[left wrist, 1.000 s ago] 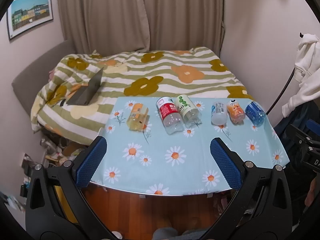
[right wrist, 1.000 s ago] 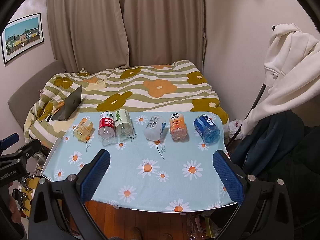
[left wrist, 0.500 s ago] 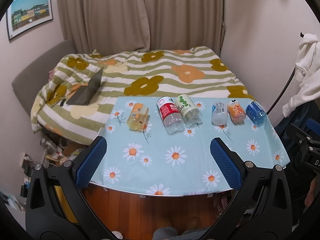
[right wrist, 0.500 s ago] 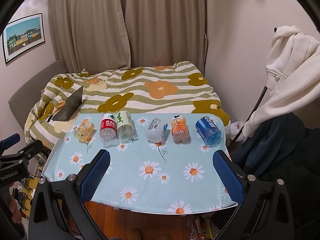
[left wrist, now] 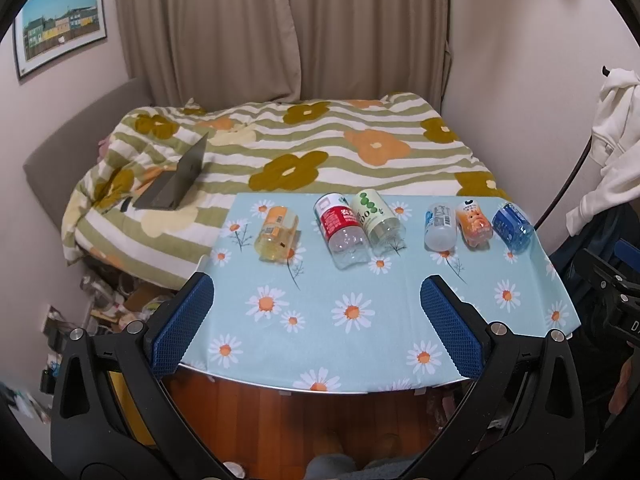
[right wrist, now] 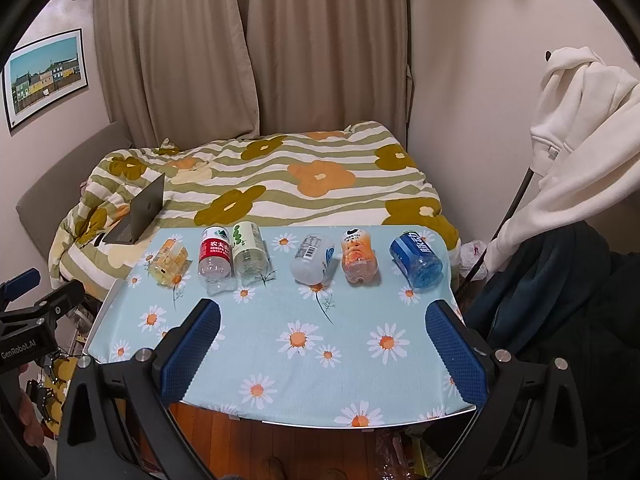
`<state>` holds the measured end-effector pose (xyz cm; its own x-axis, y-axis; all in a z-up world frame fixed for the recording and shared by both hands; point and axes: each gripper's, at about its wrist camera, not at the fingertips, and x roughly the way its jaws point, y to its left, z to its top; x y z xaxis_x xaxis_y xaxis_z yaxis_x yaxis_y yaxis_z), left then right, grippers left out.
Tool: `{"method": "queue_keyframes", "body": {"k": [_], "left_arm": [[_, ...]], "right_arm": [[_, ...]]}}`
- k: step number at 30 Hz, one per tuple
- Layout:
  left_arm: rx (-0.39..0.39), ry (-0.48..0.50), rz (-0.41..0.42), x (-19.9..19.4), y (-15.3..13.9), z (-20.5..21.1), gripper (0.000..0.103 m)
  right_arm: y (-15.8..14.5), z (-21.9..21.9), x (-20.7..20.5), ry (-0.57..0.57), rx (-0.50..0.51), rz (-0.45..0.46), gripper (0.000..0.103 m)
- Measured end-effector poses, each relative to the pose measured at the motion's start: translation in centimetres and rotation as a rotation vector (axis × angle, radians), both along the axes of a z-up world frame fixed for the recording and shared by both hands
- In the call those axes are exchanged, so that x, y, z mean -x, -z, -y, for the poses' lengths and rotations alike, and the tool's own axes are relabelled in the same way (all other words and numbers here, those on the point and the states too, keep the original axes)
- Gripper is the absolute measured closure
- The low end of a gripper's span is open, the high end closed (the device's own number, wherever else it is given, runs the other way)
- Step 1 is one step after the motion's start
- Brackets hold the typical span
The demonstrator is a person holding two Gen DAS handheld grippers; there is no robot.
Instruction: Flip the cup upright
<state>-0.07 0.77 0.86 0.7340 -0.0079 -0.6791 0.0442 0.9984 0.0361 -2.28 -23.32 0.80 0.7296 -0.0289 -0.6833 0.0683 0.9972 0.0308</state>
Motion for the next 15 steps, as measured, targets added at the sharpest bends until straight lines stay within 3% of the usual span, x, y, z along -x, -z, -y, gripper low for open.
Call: {"method": "queue_keyframes", "body": {"k": [15], "left_arm": [[0.002,0.0,-0.002,-0.07,-0.03,-0.03,0.0]], "right_arm": [[0.15,0.06,0.03,-0.001,0.0,0.001,0.0]]}}
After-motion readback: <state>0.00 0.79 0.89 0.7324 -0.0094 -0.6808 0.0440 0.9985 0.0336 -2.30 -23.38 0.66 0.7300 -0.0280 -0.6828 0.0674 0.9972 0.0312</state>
